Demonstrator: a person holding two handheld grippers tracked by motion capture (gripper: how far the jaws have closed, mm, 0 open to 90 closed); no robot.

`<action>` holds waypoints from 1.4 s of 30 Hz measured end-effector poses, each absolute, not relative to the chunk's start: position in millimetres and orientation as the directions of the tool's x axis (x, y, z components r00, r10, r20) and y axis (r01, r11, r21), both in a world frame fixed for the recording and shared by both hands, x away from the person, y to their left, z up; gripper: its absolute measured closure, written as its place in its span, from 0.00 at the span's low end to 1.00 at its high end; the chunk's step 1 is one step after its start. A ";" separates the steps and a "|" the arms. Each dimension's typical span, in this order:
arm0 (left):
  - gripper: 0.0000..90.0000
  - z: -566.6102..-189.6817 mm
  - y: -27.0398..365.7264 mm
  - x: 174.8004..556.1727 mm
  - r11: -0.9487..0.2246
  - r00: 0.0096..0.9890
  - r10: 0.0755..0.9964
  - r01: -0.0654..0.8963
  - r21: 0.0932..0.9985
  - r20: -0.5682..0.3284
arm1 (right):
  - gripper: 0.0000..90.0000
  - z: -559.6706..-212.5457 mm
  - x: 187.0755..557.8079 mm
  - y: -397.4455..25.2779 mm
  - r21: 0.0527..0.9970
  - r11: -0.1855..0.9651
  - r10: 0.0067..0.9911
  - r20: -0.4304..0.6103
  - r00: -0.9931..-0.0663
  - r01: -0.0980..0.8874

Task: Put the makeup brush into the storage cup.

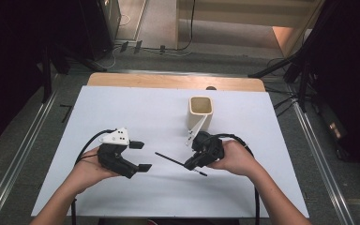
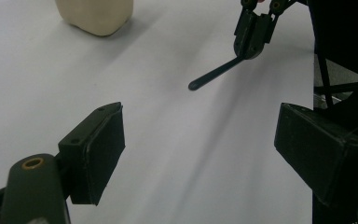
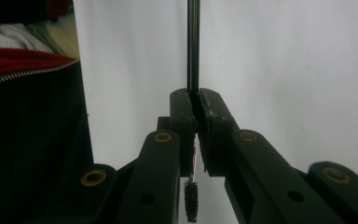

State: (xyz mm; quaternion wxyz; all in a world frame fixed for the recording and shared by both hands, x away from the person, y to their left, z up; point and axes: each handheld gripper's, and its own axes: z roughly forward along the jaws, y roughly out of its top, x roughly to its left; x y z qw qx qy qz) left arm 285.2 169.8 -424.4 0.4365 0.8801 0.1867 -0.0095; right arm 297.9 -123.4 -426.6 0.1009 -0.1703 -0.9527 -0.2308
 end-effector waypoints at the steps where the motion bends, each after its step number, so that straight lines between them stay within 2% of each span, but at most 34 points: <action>1: 0.18 -423.9 169.5 284.8 -0.552 0.931 0.315 0.337 0.763 -0.184 | 0.97 -426.0 298.9 -120.3 0.388 0.846 0.276 0.270 -0.922 0.367; 14: 0.18 -428.7 158.9 288.0 -0.583 0.934 0.273 0.350 0.733 -0.229 | 0.96 -418.1 304.3 -101.2 0.341 0.890 0.220 0.257 -0.941 0.302; 15: 0.18 -430.5 156.5 289.7 -0.586 0.931 0.267 0.362 0.725 -0.249 | 0.97 -416.9 304.7 -98.4 0.315 0.900 0.226 0.256 -0.940 0.302; 17: 0.27 -431.2 155.9 290.6 -0.592 0.932 0.263 0.361 0.721 -0.251 | 0.97 -416.1 305.9 -96.8 0.310 0.909 0.205 0.251 -0.946 0.279; 28: 0.27 -435.5 148.6 297.9 -0.609 0.913 0.242 0.406 0.681 -0.327 | 0.96 -412.3 306.5 -88.7 0.252 0.946 0.146 0.229 -0.962 0.203; 30: 0.35 -435.7 146.5 298.4 -0.618 0.911 0.237 0.410 0.671 -0.338 | 0.96 -410.2 306.0 -87.0 0.249 0.949 0.141 0.222 -0.965 0.196; 42: 0.35 -440.3 134.0 300.8 -0.662 0.898 0.217 0.423 0.619 -0.382 | 0.97 -408.1 304.7 -77.3 0.221 0.968 0.073 0.214 -0.974 0.122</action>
